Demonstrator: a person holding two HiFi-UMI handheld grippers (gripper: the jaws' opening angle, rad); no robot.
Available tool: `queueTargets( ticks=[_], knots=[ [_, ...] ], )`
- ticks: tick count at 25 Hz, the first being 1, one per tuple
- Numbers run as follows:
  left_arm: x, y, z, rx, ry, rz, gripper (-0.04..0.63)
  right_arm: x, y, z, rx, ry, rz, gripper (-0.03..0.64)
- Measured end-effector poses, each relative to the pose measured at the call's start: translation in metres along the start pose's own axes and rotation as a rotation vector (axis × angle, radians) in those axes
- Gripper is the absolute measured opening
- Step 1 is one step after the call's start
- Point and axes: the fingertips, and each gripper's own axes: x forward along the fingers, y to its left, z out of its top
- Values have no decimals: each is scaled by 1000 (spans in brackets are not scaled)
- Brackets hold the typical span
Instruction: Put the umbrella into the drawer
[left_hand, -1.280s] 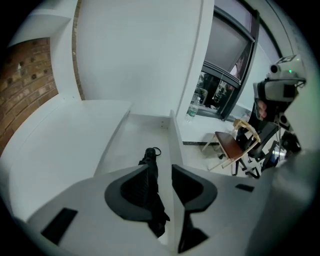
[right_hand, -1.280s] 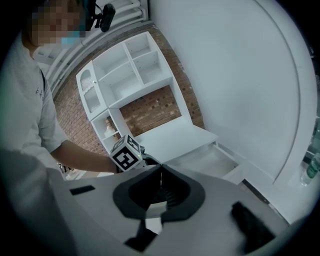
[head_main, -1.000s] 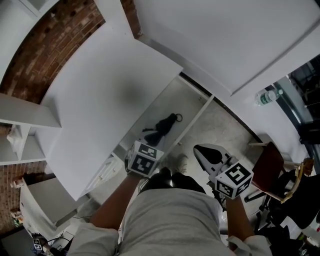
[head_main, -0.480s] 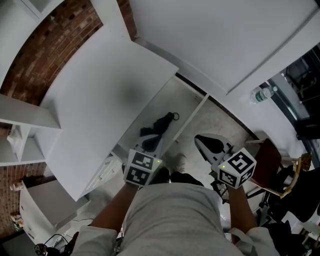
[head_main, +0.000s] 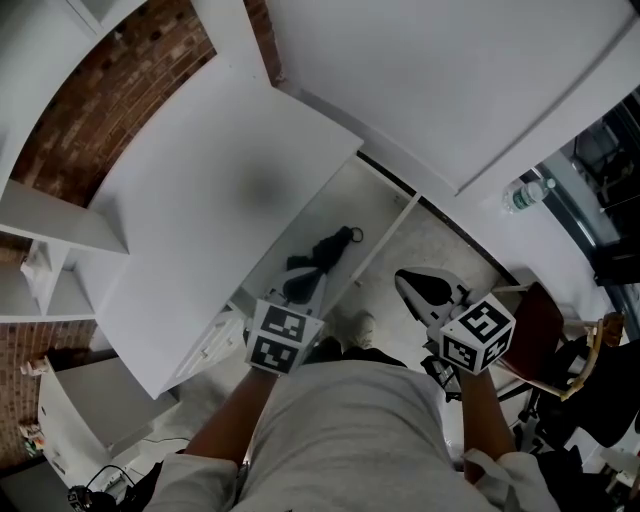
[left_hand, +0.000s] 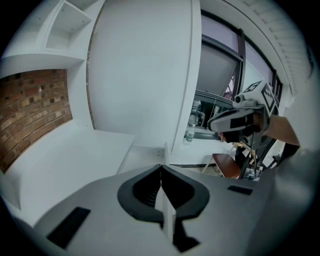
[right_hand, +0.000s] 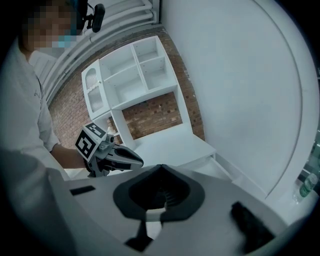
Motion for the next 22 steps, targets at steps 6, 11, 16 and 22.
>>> queueTargets(
  ticks=[6, 11, 16, 22],
  knots=[
    [-4, -2, 2, -11, -14, -5, 18, 2, 2, 4, -5, 1, 7, 28],
    [-5, -1, 8, 0, -24, -2, 17, -3, -1, 2, -10, 13, 8, 28],
    [-5, -1, 10, -1, -25, -7, 18, -4, 1, 5, -9, 6, 14, 28],
    [-4, -2, 12, 8, -21, -6, 18, -4, 1, 9, -17, -2, 21, 28]
  ],
)
